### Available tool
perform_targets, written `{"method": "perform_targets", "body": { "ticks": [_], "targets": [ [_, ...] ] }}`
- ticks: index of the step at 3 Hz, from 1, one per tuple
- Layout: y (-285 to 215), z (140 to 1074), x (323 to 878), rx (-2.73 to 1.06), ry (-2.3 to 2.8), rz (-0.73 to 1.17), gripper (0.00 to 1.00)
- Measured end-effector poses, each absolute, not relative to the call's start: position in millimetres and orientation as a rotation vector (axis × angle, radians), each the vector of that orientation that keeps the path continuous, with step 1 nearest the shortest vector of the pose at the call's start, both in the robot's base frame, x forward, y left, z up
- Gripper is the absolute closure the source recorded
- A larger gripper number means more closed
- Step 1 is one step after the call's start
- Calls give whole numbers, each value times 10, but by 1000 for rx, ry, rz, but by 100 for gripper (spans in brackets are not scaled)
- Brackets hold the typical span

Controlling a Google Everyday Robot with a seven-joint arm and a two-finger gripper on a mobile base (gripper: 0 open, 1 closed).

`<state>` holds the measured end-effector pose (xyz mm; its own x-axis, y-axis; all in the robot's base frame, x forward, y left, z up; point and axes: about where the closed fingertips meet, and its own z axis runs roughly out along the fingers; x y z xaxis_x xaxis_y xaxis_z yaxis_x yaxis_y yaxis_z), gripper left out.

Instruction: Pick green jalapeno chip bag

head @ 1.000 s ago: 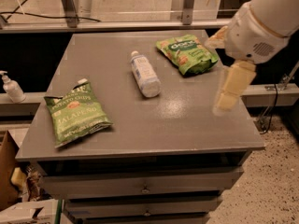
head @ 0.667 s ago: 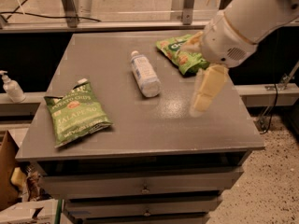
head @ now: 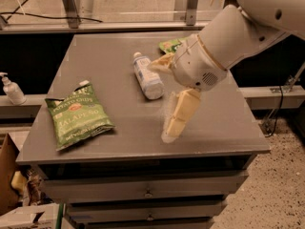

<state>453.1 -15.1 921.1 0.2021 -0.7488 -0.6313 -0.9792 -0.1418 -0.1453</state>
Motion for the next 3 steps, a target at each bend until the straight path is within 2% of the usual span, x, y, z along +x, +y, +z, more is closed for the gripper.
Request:
{"method": "perform_targets", "body": {
  "ticks": [2, 3],
  "targets": [
    [-143, 9149, 4483, -1936, 1566, 633, 0],
    [-23, 8933, 4468, -1850, 1533, 736, 0]
  ]
}}
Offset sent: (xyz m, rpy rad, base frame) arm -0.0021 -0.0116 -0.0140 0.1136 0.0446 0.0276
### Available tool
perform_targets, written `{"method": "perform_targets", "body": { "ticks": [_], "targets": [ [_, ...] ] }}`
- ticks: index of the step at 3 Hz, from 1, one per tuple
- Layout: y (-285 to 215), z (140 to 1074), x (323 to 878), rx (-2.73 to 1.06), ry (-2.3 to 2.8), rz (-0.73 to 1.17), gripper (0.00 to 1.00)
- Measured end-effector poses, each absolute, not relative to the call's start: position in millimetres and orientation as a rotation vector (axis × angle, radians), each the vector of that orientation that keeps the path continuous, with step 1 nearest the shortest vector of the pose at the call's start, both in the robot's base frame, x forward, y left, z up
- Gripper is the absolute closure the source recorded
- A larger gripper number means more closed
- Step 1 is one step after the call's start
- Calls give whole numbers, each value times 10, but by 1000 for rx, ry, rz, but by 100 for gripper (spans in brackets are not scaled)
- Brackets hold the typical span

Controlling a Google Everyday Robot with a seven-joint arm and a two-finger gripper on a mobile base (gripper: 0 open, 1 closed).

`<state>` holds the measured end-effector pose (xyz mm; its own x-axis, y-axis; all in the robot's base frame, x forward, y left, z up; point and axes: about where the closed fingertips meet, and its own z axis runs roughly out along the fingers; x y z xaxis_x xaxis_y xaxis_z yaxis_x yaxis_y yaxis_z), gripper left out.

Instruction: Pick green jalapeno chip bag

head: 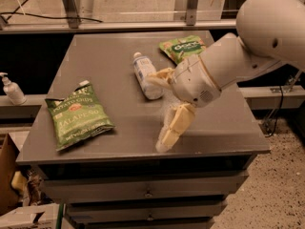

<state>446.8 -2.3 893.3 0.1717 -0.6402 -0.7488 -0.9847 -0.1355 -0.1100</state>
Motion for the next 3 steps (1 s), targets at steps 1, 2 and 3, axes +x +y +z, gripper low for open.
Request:
{"method": "perform_targets", "body": {
  "ticks": [1, 2, 3],
  "targets": [
    [249, 8742, 4542, -1765, 1489, 801, 0],
    [523, 8676, 4689, -1674, 1465, 824, 0],
    [780, 8647, 4806, -1591, 1459, 827, 0]
  ]
}}
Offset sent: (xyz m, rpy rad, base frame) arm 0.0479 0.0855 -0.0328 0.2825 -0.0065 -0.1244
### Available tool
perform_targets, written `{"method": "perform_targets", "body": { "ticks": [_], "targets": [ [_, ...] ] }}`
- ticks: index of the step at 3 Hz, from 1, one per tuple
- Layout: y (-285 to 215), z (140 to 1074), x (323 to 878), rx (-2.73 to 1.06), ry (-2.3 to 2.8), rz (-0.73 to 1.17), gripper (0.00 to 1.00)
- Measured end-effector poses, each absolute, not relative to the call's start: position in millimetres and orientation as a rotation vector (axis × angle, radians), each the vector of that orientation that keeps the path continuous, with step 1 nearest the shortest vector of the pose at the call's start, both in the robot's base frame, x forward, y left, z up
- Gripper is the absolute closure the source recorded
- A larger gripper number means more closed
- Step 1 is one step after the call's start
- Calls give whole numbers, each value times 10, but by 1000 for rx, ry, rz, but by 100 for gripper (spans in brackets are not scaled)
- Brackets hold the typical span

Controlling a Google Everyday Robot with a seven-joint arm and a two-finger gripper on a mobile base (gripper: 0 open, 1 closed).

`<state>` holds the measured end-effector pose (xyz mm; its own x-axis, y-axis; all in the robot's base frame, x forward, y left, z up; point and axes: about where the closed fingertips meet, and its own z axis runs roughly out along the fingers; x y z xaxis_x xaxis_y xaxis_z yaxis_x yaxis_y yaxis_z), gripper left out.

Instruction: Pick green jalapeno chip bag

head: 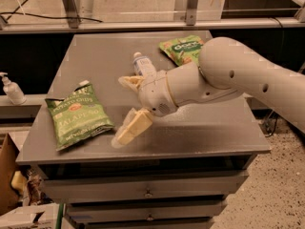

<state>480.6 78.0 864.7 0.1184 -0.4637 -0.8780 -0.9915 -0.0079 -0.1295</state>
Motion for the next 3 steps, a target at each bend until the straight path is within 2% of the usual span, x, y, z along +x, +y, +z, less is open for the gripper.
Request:
{"method": "perform_targets", "body": {
  "ticks": [3],
  "targets": [
    [1359, 8294, 4888, -1469, 1530, 802, 0]
  ]
}}
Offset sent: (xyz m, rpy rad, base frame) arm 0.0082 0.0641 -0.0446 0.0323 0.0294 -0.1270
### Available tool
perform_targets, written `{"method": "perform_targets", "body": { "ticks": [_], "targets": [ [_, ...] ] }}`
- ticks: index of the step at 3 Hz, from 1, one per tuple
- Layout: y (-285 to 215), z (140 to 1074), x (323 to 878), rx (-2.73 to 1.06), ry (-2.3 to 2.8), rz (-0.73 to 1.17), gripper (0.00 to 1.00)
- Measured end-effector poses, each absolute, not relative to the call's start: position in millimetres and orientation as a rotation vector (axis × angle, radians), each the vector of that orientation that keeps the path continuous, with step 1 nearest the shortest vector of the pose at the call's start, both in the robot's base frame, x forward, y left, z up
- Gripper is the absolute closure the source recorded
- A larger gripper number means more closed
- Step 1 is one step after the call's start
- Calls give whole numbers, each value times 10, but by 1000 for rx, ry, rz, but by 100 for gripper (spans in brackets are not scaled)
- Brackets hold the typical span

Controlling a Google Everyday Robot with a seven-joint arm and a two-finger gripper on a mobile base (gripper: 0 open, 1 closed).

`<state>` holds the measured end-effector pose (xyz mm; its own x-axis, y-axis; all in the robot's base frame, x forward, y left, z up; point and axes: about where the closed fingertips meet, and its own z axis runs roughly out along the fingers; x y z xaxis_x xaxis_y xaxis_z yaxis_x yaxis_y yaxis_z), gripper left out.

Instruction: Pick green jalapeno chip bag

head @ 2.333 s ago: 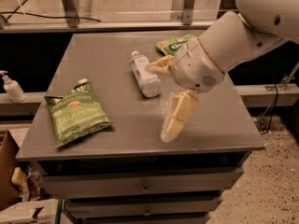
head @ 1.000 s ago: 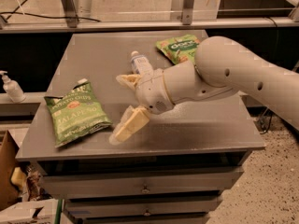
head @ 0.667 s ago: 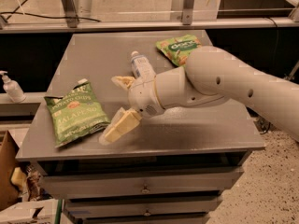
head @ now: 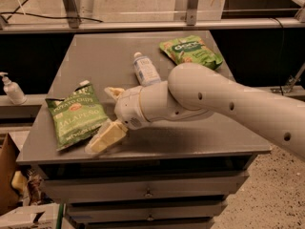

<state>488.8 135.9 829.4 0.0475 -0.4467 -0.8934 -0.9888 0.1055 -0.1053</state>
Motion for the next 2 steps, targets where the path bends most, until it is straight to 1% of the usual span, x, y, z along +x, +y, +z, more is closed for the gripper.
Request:
{"method": "perform_targets", "body": {
  "ticks": [1, 2],
  "targets": [
    [1477, 8263, 4894, -1443, 1538, 802, 18],
    [1525, 8264, 4881, -1431, 1548, 801, 42]
  ]
}}
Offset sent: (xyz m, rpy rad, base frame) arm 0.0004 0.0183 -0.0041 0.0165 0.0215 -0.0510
